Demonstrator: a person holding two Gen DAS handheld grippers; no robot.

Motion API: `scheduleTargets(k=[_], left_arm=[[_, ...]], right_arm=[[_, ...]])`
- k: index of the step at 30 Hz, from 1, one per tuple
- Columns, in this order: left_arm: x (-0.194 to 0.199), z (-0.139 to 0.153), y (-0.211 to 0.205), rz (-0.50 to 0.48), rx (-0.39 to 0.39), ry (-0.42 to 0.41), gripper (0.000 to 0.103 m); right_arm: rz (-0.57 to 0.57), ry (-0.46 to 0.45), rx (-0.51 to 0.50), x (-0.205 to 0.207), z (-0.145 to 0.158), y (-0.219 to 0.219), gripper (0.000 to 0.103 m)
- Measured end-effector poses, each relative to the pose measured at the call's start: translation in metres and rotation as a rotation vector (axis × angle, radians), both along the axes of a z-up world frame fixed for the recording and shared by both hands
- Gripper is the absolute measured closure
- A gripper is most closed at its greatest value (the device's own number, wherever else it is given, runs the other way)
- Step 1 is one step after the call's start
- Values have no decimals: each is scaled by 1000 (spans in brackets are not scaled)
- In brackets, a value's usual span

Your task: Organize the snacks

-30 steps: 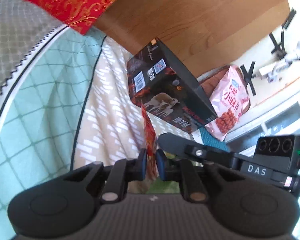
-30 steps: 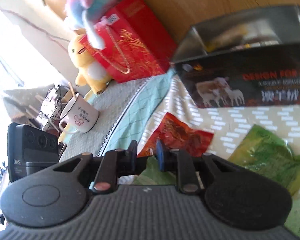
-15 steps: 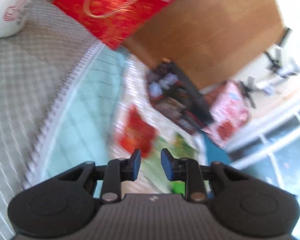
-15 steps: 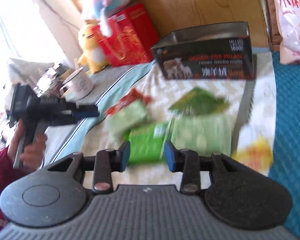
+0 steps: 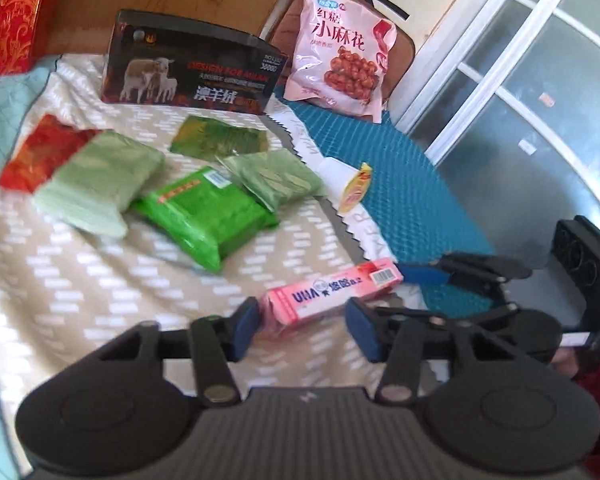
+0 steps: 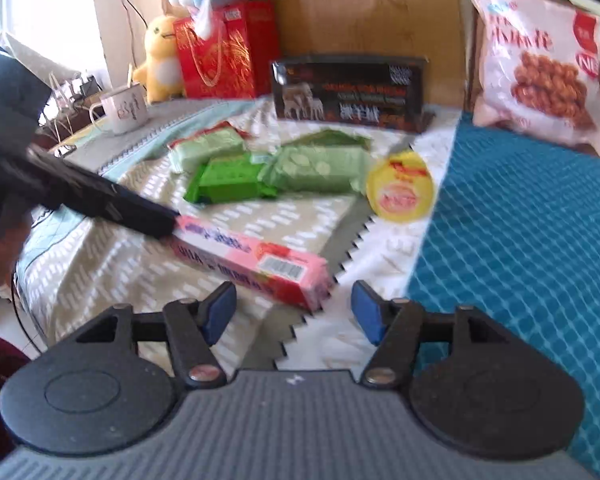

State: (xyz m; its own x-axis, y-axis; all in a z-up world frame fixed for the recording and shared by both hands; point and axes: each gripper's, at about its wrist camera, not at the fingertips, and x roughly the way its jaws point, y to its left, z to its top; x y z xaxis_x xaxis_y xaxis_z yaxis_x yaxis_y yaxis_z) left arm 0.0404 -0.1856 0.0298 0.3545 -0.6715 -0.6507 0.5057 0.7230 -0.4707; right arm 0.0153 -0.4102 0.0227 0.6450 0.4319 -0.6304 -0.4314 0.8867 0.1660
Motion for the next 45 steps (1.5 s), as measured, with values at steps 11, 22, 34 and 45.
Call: scheduleTargets(k=[11,22,34,45], left_arm=[[73,89,26,154,-95,-183,64],[250,47,7,361,-69,-27,64],[177,67,42,276,-191,-77,61],[103,13,-56,14,-170,114,61]], right_arm=[[-13,-237,8,52,75,17,55],[-155,-151,1,239,68,31,53],[-103,-139,113,170,83,-25,41],[-183,-24,93,73,16,-44,41]])
